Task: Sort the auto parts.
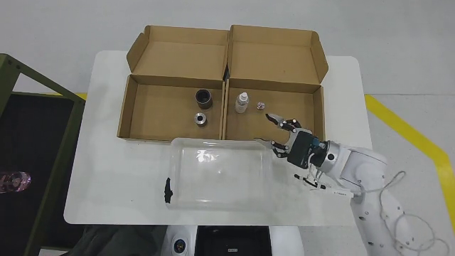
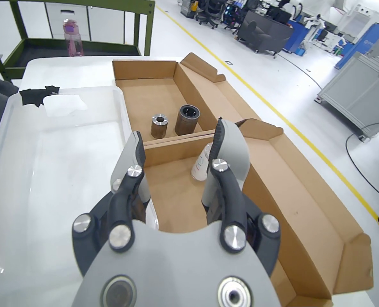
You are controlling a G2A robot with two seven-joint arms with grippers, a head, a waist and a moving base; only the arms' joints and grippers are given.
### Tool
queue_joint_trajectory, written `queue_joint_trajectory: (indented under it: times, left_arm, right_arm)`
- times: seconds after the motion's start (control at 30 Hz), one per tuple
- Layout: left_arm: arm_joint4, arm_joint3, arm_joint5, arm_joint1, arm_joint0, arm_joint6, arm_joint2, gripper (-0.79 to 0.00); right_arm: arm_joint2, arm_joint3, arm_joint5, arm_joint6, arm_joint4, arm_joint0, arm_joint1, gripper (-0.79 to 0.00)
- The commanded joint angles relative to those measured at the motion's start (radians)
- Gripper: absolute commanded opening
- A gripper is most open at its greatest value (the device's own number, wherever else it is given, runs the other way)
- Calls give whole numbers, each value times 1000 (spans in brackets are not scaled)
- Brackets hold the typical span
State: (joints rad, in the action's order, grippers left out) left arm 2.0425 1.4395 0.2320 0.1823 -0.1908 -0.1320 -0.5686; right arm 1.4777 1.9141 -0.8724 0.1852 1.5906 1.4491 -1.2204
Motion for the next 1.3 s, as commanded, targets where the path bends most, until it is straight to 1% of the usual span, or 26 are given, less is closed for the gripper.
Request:
queue_joint_trajectory:
  times: [0.0,0.03,0.07,0.23,0.47,0.53,0.63,0.8,1.0,1.27]
  left_arm:
    - [0,0,0,0,0,0,0,0]
    - [0,0,0,0,0,0,0,0]
    - [0,0,0,0,0,0,0,0]
    - [0,0,0,0,0,0,0,0]
    - [0,0,0,0,0,0,0,0]
    - [0,0,0,0,0,0,0,0]
    - [0,0,0,0,0,0,0,0]
    - [0,0,0,0,0,0,0,0]
    - [0,0,0,0,0,0,0,0]
    - [0,0,0,0,0,0,0,0]
  right_arm:
    - [35,1,31,55,19,42,6,-326]
    - [52,3,53,79,30,61,8,-228]
    - [68,3,71,102,43,82,10,-191]
    - [139,-20,138,194,58,174,20,-219]
    - [212,-34,191,233,30,254,29,-163]
    - [227,-38,202,235,17,269,31,-117]
    - [250,-48,217,243,-9,283,33,0]
    - [284,-65,233,246,-31,304,37,0]
    - [278,-102,235,246,-73,306,39,0]
    - [278,-108,237,246,-77,305,40,0]
